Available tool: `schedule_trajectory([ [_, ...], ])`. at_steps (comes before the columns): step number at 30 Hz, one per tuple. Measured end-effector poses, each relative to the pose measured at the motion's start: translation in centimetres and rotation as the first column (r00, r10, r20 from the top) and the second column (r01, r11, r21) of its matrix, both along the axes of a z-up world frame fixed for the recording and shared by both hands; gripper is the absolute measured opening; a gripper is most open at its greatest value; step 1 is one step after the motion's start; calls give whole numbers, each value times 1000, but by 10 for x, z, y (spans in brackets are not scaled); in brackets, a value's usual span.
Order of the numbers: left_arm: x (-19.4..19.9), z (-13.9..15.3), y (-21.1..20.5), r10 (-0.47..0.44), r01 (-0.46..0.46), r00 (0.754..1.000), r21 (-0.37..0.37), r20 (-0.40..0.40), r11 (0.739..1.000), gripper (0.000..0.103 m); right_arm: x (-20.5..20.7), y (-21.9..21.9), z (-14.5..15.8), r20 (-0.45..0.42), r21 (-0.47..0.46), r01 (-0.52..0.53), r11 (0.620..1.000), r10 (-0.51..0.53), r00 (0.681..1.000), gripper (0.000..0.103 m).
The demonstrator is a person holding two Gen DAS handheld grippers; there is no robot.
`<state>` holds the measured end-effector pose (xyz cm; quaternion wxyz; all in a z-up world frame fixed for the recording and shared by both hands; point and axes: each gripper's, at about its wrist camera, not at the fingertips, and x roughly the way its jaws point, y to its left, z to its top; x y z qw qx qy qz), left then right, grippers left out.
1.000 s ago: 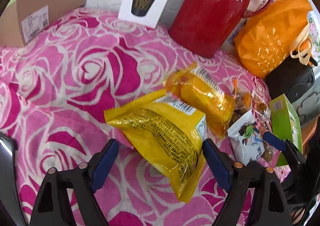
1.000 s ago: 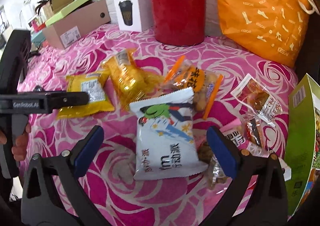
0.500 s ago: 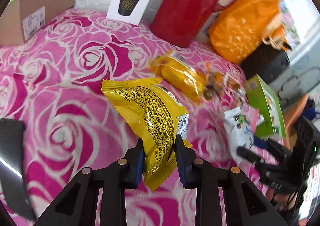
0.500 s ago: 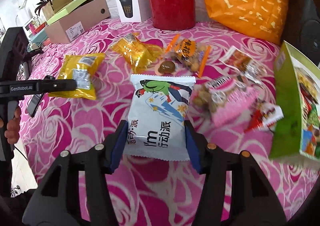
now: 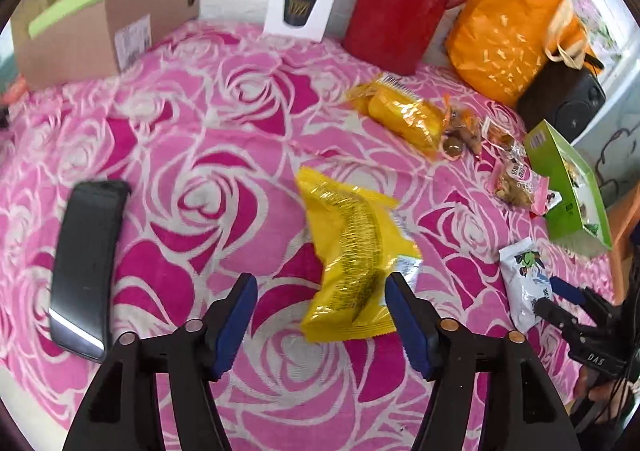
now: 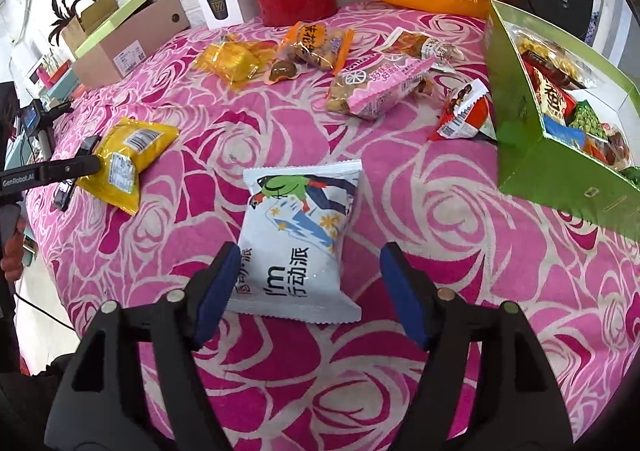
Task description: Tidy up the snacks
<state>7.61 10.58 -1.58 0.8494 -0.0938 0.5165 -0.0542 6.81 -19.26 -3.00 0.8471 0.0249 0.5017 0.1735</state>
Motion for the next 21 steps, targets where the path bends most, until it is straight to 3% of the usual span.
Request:
schedule_trajectory([
  [5,8,21,-26,-22,19,997,39,76,999,74,-3,2,-1,0,14,3,1000,-3,1000,73],
  [7,15,25,-33,-41,36,994,44,105,998,80,-4,2,-3,-5,17,7,1000,-7,1000,73],
  [12,25,1,-42,-71,63,995,128,64,990,81,-3,-2,-5,-14,26,23,999,-22,1000,73],
  [14,25,-10,-35,-67,59,996,130,54,990,75,-3,-3,-6,-17,28,22,999,-21,1000,74],
  [17,25,-19,-16,-48,48,999,-4,17,999,56,-1,-1,-7,-21,27,18,999,-18,1000,74],
  [21,24,-16,-19,-51,50,998,36,22,998,56,1,4,-9,-25,27,11,1000,-10,1000,74],
])
